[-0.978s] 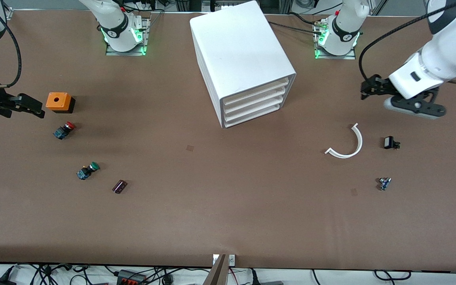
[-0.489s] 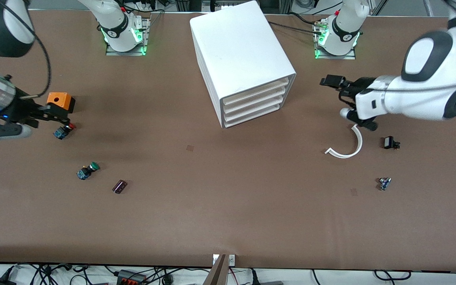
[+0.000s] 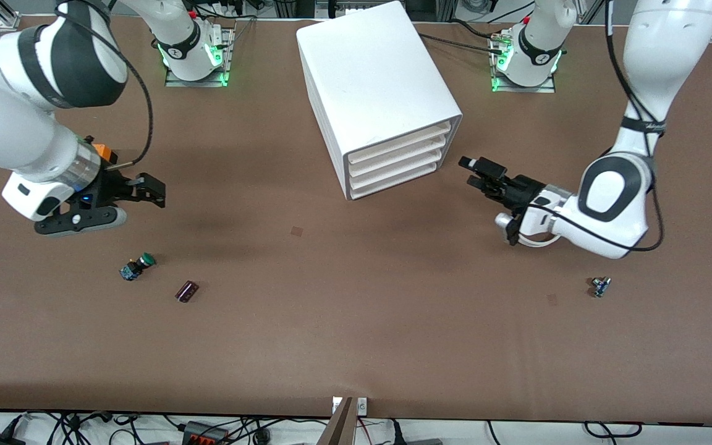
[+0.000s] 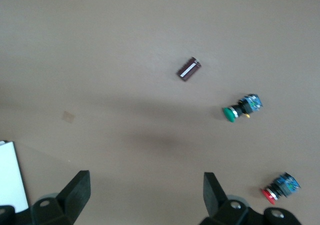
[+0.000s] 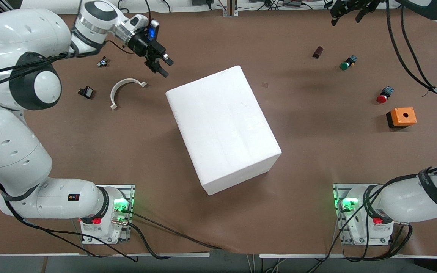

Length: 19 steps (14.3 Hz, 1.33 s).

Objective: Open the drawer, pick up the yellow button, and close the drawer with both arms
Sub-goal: 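Reach the left gripper to the drawer handle while the right gripper approaches, then pull the lowest drawer open with the left gripper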

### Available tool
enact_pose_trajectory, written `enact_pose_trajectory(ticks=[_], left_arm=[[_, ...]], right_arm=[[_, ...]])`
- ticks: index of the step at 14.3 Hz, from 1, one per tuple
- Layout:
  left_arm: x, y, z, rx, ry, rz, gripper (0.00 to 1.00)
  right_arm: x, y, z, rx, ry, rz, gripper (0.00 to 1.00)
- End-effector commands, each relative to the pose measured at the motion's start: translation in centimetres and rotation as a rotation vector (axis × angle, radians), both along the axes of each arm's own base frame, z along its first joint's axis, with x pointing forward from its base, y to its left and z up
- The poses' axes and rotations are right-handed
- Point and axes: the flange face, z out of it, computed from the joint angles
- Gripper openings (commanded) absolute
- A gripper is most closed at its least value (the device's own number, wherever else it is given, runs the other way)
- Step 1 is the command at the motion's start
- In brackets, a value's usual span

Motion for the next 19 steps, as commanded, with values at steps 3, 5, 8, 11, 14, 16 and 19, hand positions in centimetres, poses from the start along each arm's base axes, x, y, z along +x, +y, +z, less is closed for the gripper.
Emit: enact_pose_trajectory(ticks=[3, 5, 8, 11, 14, 16, 19], left_arm=[[-2.1, -3.0, -2.9, -0.229, -0.058, -0.003, 0.86], [-3.7, -3.4, -4.8, -0.297, -0.083, -0.019, 0.69], [-6.3, -5.1, -6.1, -0.375, -0.048, 0.015, 0.66], [-8.0, -5.5, -6.9, -0.402, -0.039, 0.013, 0.59], [-9.0, -6.6, -7.0, -0.404, -0.025, -0.002, 0.46], [-9.0, -6.6, -7.0, -0.394, -0.026, 0.001, 0.26], [-8.6, -6.5, -6.8, -0.384, -0.025, -0.002, 0.04]], right_arm=[[0.4, 9.3, 0.1, 0.028, -0.046, -0.006, 1.0], [0.2, 11.2, -0.1, 0.064, -0.051, -0.031, 1.0], [-1.5, 16.2, -0.3, 0.084, -0.054, 0.039, 1.0], [-1.1, 17.3, -0.7, 0.109, -0.078, 0.047, 1.0], [-1.4, 20.6, -0.9, 0.14, -0.079, 0.081, 1.0], [-1.5, 22.2, -1.0, 0.146, -0.085, 0.093, 1.0], [-2.1, 24.5, -0.9, 0.154, -0.088, 0.074, 1.0]])
